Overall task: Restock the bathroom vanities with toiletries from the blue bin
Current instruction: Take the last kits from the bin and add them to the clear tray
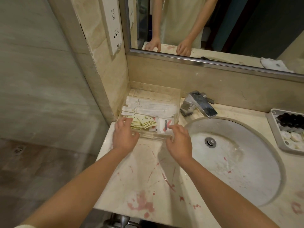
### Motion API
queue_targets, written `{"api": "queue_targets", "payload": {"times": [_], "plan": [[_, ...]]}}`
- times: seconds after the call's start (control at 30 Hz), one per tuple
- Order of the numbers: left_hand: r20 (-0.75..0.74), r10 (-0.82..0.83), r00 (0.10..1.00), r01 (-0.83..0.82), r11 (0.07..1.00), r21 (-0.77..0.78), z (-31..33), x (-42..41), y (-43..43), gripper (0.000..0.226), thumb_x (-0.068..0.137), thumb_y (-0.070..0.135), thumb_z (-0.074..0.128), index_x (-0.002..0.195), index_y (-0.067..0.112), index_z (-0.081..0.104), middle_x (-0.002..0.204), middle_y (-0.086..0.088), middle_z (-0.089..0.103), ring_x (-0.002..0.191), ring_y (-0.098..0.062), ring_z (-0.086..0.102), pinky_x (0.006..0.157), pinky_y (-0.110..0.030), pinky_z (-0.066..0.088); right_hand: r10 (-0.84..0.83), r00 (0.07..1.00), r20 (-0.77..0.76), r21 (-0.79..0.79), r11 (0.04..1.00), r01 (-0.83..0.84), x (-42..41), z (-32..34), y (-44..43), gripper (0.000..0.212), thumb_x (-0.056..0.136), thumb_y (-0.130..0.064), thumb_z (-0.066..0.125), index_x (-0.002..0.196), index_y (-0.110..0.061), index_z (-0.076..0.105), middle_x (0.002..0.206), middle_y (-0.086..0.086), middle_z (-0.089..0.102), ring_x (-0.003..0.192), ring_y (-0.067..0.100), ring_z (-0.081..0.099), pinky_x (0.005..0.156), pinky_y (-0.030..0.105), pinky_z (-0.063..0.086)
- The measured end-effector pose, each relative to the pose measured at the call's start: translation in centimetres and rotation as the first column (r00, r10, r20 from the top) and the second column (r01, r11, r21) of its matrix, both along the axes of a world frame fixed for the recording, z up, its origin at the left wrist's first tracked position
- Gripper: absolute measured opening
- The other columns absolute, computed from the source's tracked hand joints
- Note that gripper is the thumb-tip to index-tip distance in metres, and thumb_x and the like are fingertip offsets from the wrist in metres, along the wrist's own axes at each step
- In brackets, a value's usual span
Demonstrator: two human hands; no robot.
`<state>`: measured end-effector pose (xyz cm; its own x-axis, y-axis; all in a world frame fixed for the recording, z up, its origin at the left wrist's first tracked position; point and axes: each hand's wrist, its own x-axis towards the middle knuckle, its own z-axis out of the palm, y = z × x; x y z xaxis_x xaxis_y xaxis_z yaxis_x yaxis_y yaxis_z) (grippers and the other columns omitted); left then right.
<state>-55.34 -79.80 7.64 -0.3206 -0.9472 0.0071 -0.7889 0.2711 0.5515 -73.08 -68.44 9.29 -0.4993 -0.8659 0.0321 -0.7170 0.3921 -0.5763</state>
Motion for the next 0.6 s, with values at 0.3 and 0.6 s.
{"api": "queue_targets", "payload": {"times": [0.3, 0.6], "plan": [[0.41, -0.439, 0.8, 0.485, 0.874, -0.011, -0.1, -1.3, 1.1, 0.068, 0.089, 0.026, 0.055, 0.15, 0.028, 0.025, 0.151, -0.001, 0.027, 0.139, -0.022, 0.024, 0.111, -0.035, 0.028, 0.336, 0.927, -0.167, 0.37, 0.893, -0.257, 1.0, 0.2, -0.3, 0.056, 0.087, -0.017, 0.049, 0.142, -0.027, 0.042, 0.145, -0.007, 0.042, 0.136, 0.017, 0.034, 0.118, 0.044, 0.013], [0.471, -0.373, 0.8, 0.458, 0.885, -0.078, -0.3, -1.4, 0.0, 0.061, 0.09, 0.008, 0.053, 0.145, 0.028, 0.036, 0.149, 0.001, 0.033, 0.137, -0.021, 0.03, 0.103, -0.033, 0.035, 0.342, 0.888, -0.308, 0.319, 0.916, -0.242, 0.4, 0.1, -1.7, 0.053, 0.085, -0.019, 0.056, 0.136, -0.029, 0.049, 0.131, -0.007, 0.052, 0.126, 0.018, 0.042, 0.11, 0.034, 0.022]]}}
